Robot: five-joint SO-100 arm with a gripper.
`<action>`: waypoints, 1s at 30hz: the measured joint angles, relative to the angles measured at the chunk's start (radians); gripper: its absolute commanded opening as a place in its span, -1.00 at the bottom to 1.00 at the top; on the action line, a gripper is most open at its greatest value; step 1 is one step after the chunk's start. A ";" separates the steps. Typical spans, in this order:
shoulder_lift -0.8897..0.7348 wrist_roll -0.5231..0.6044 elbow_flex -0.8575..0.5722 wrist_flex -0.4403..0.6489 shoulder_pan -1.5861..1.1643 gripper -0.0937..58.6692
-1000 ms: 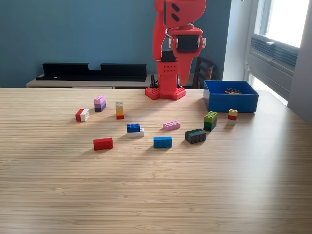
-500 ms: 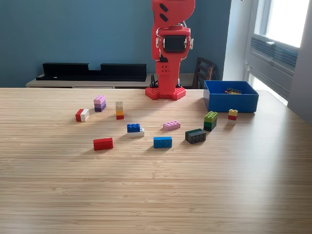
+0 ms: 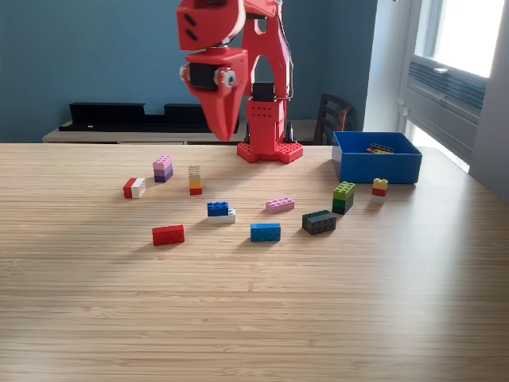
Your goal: Grasp a lego block and put it in the bin.
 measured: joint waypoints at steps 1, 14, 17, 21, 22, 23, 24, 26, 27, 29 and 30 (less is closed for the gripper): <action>0.000 0.005 0.000 0.000 0.032 -0.99; -0.003 0.181 -0.021 0.000 0.436 -0.99; -0.003 0.192 -0.021 0.000 0.494 -0.99; -0.003 0.189 0.011 -0.006 0.558 -0.99; -0.003 0.179 0.040 -0.020 0.572 -0.98; -0.003 0.169 0.072 -0.035 0.584 -0.93; -0.003 0.163 0.104 -0.048 0.591 -0.81; -0.003 0.155 0.167 -0.061 0.600 -0.55; -0.003 0.155 0.199 -0.067 0.603 -0.39; -0.003 0.155 0.258 -0.077 0.609 -0.06; -0.003 0.155 0.279 -0.077 0.611 0.07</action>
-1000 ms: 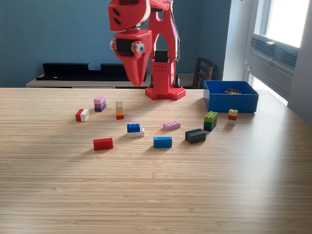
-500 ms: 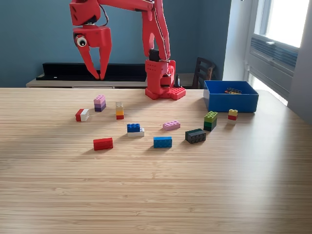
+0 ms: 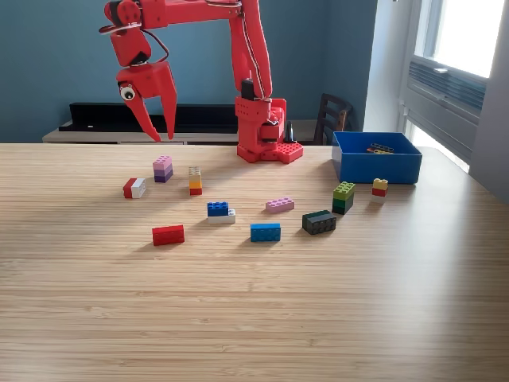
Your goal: Grasp a lego block and put it in the bin.
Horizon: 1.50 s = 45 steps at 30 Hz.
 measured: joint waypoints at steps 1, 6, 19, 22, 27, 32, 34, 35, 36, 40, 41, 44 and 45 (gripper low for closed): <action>0.000 0.000 0.015 0.000 0.002 0.17; 0.000 -0.002 0.040 0.000 0.026 0.32; 0.114 -0.064 0.265 -0.117 0.055 0.09; 0.117 -0.067 0.295 -0.153 0.055 0.04; 0.117 -0.067 0.302 -0.221 0.055 -0.01; 0.117 -0.069 0.341 -0.293 0.055 -0.04; 0.117 -0.069 0.351 -0.308 0.055 -0.05; 0.117 -0.069 0.357 -0.321 0.055 -0.06; 0.117 -0.069 0.360 -0.330 0.055 -0.07; 0.117 -0.078 0.387 -0.374 0.055 -0.15; 0.117 -0.080 0.394 -0.385 0.052 -0.16; 0.117 -0.080 0.426 -0.428 0.040 -0.24; 0.117 -0.080 0.439 -0.442 0.035 -0.29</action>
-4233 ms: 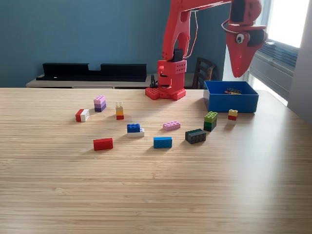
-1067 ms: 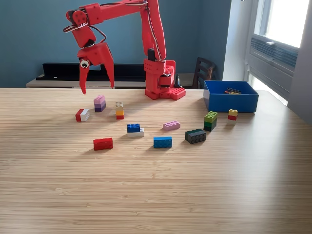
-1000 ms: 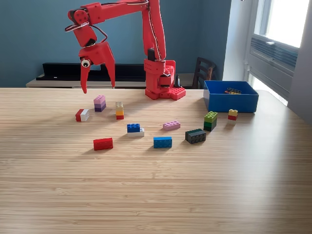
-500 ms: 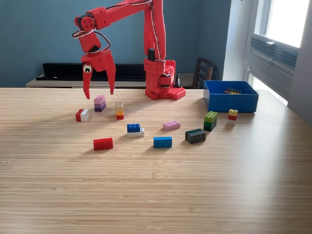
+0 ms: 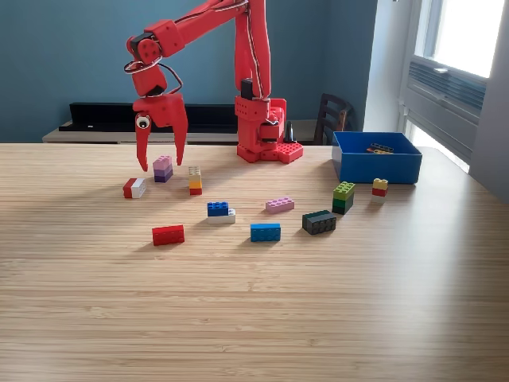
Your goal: Grasp a lego block and put it in the bin.
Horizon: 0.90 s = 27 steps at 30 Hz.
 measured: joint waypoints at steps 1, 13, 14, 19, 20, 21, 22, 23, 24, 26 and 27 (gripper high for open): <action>0.000 0.000 0.015 -0.018 -0.003 -0.39; 0.011 0.000 0.095 -0.087 -0.025 -0.86; 0.011 -0.009 0.095 -0.071 -0.028 -0.86; 0.011 -0.058 -0.018 0.107 -0.028 -0.87; 0.011 -0.071 -0.060 0.158 -0.028 -0.88; 0.011 -0.081 -0.106 0.206 -0.028 -0.88; 0.011 -0.091 -0.156 0.250 -0.028 -0.88; 0.011 -0.098 -0.212 0.291 -0.028 -0.88; 0.011 -0.107 -0.270 0.330 -0.029 -0.88; 0.011 -0.123 -0.388 0.396 -0.034 -1.00; 0.011 -0.127 -0.446 0.422 -0.044 -1.00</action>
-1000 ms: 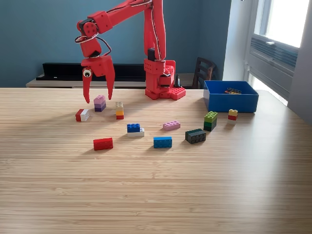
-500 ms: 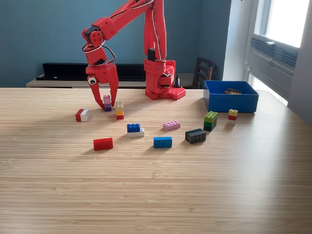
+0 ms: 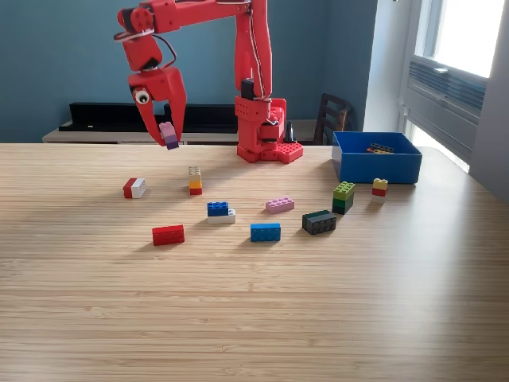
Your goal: Grasp a lego block and put it in the bin.
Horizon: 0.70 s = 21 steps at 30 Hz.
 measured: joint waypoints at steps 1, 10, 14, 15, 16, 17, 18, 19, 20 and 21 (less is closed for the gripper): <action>0.000 -0.005 -0.048 0.017 -0.018 -1.00; 0.000 -0.066 -0.259 0.057 -0.414 -1.00; 0.000 -0.081 -0.259 0.057 -0.664 -1.00; 0.000 -0.084 -0.259 0.057 -0.738 -1.00; 0.000 -0.091 -0.259 0.057 -0.813 -1.00; 0.000 -0.104 -0.259 0.057 -0.881 -1.00; 0.000 -0.110 -0.259 0.057 -0.939 -1.00; 0.000 -0.110 -0.259 0.057 -1.009 -1.00; 0.000 -0.121 -0.259 0.057 -1.088 -1.00; 0.000 -0.133 -0.259 0.057 -1.167 -1.00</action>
